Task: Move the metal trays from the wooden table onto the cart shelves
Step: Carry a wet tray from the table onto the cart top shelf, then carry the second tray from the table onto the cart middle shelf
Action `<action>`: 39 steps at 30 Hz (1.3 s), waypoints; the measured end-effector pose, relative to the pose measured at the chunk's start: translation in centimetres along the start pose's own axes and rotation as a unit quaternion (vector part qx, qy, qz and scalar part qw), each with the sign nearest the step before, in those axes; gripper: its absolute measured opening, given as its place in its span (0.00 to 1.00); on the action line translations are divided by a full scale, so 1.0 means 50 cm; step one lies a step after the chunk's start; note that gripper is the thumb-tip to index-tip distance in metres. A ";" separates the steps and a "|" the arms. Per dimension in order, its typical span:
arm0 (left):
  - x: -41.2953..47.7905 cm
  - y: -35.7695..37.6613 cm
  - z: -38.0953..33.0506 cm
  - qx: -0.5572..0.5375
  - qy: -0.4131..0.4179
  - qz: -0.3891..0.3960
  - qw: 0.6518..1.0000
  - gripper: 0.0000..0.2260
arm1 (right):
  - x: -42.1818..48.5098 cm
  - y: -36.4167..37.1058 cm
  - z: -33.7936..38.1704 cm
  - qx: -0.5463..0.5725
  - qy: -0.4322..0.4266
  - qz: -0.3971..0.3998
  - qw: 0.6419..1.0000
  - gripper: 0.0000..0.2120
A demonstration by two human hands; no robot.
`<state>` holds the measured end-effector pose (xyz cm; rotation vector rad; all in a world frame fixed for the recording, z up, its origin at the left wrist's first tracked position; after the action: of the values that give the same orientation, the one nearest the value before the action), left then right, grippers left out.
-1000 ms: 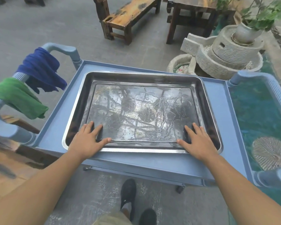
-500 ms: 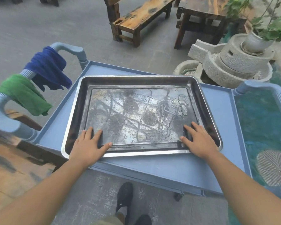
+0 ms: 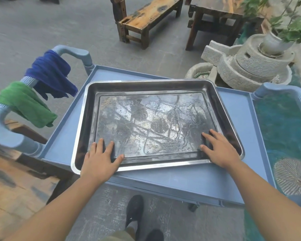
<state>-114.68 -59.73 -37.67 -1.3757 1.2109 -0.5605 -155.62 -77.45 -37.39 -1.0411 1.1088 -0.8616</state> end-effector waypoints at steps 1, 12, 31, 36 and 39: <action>-0.002 0.000 0.001 -0.002 0.001 0.000 1.000 0.39 | -0.001 0.001 0.000 -0.001 0.002 0.001 1.000 0.29; -0.006 -0.005 -0.002 -0.014 -0.003 0.005 1.000 0.35 | -0.002 -0.003 0.006 -0.013 0.010 0.003 1.000 0.28; 0.019 -0.194 -0.245 -0.078 0.152 -0.013 0.985 0.19 | -0.123 -0.188 0.114 0.048 0.010 -0.100 0.994 0.23; 0.009 -0.229 -0.385 -0.004 0.235 -0.024 0.972 0.16 | -0.187 -0.239 0.064 0.084 0.068 -0.142 0.984 0.20; 0.003 -0.206 -0.457 0.005 0.277 -0.009 0.961 0.16 | -0.238 -0.226 0.022 0.099 0.100 -0.156 0.978 0.16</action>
<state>-131.22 -71.66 -23.07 -1.2580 1.6352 -1.0069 -157.89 -69.52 -23.17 -0.9896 1.0139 -1.3260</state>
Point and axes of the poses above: each hand's wrist, its own x-axis towards the middle knuckle, its own y-axis out of the palm, z = x × y, the point moved 6 cm from there along x, towards the middle knuckle, and after that the axes turned 7 degrees about -x, right-handed, at the moved point
